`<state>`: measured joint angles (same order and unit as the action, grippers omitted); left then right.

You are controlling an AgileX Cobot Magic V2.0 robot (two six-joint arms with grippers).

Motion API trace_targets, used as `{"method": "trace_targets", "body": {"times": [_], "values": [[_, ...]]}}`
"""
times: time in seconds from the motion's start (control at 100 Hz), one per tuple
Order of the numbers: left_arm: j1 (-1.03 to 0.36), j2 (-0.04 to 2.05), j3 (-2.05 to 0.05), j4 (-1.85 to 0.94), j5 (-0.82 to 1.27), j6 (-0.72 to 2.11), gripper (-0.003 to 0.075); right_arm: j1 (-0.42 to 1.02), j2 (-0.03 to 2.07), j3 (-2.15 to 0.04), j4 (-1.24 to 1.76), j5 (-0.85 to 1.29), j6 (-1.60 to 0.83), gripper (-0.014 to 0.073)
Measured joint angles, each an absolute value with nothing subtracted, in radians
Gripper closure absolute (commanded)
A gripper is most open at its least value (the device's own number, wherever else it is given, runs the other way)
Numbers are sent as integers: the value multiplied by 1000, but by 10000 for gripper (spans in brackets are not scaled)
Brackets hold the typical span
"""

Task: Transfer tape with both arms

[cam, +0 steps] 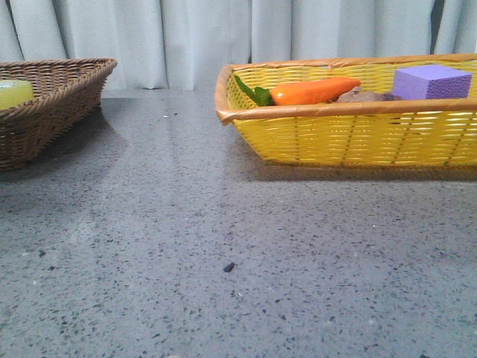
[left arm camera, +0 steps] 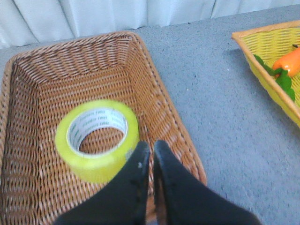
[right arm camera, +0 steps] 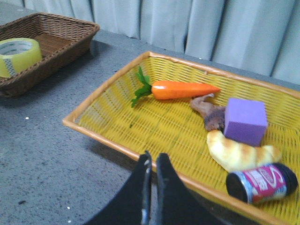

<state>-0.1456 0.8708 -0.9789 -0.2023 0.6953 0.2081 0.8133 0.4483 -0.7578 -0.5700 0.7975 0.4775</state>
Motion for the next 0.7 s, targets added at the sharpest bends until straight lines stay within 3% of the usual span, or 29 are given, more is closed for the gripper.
{"method": "trace_targets", "body": {"times": [0.35, 0.7], "values": [[-146, 400, -585, -231, 611, 208, 741, 813, 218, -547, -614, 753, 515, 660], [-146, -3, -436, -240, 597, 208, 741, 813, 68, -434, -619, 751, 517, 660]]}}
